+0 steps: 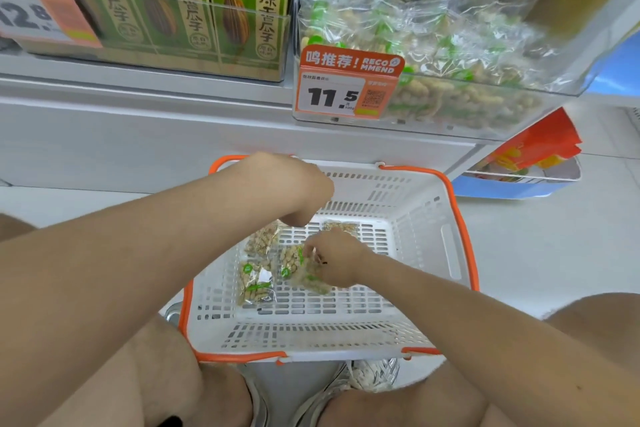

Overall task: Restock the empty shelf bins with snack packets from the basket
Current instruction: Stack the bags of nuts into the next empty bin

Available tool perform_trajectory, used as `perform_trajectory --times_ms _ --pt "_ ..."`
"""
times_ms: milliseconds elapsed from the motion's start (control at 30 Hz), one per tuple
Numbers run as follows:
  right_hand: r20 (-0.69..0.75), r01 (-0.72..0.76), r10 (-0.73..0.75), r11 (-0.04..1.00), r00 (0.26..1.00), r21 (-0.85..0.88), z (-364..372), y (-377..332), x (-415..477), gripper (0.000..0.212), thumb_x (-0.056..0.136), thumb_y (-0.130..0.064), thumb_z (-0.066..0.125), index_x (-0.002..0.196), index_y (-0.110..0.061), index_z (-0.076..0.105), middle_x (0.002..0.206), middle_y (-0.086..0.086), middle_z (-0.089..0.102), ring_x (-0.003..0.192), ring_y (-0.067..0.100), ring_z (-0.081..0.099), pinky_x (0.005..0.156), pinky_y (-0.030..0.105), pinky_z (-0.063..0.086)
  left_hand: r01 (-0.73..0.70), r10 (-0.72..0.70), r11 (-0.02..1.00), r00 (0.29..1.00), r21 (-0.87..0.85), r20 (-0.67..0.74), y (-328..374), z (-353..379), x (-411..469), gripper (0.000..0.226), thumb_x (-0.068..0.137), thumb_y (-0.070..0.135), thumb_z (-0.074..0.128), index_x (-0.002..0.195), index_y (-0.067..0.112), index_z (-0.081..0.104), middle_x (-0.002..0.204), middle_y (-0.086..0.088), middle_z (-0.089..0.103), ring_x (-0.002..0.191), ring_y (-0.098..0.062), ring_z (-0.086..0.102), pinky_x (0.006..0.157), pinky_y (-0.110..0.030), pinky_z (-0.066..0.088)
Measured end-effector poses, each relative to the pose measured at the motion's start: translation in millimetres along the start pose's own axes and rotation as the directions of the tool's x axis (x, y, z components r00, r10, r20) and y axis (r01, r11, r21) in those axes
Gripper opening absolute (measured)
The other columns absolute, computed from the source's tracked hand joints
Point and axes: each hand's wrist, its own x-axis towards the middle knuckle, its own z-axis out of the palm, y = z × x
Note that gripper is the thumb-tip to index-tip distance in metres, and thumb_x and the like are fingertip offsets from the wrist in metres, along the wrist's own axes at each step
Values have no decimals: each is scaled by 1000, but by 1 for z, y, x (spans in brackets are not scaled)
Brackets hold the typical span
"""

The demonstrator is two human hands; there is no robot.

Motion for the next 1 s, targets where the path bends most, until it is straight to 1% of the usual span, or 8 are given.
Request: perform_trajectory --times_ms 100,200,333,500,633,833,933,1000 --pt "-185 85 -53 982 981 169 -40 -15 -14 25 84 -11 68 107 -21 69 90 -2 68 80 16 63 74 33 56 29 -29 999 999 -17 29 -4 -11 -14 50 92 13 73 139 19 59 127 -4 63 106 -25 63 86 -39 56" --pt "-261 189 -116 943 958 274 -84 -33 -39 27 82 -8 70 103 -22 63 85 -2 63 72 11 59 64 26 49 57 -52 994 997 -92 52 -8 -31 -43 55 83 20 88 131 21 62 115 1 61 106 -26 65 86 -40 57" --pt "-435 331 -168 884 885 331 -133 -48 -79 32 75 -5 71 94 -27 57 86 4 62 74 15 59 64 36 50 127 -129 960 992 -251 9 -23 -46 -75 81 73 42 95 139 22 53 130 2 61 114 -24 64 93 -37 54" --pt "-733 481 -102 813 673 328 -178 -66 -121 28 69 -9 70 87 -16 50 81 5 55 65 14 48 57 43 42 21 -137 776 981 -631 -135 -35 -73 -106 32 75 41 94 88 24 71 71 5 75 64 -10 74 56 -30 58" --pt "-834 464 -218 885 506 50 -210 -70 -149 27 72 -30 67 95 -21 56 74 -12 56 61 11 54 54 34 44 -91 -195 667 937 -739 -291 -33 -100 -134 31 72 36 96 87 17 78 72 1 78 70 -14 77 62 -32 62" --pt "-896 268 -284 943 340 -197 -256 -51 -153 41 74 -49 73 102 -19 77 102 -9 67 98 14 63 78 40 57 -231 -447 613 688 -756 -572 -21 -128 -136 30 65 41 94 72 21 73 67 7 67 62 -15 58 57 -28 44" --pt "-912 277 -267 944 312 -181 -278 -45 -151 28 78 -38 75 97 -17 73 92 -7 65 87 14 62 75 36 54 -348 -555 550 526 -759 -644 -10 -141 -125 18 74 32 90 84 29 76 73 10 62 65 -9 54 47 -13 37" --pt "-931 386 -176 922 321 -41 -285 -39 -149 24 84 -27 77 105 -19 70 91 -11 69 85 7 65 77 27 53 -399 -595 548 432 -735 -678 -6 -150 -118 19 81 32 85 99 32 77 88 13 68 80 -6 61 59 -13 42"
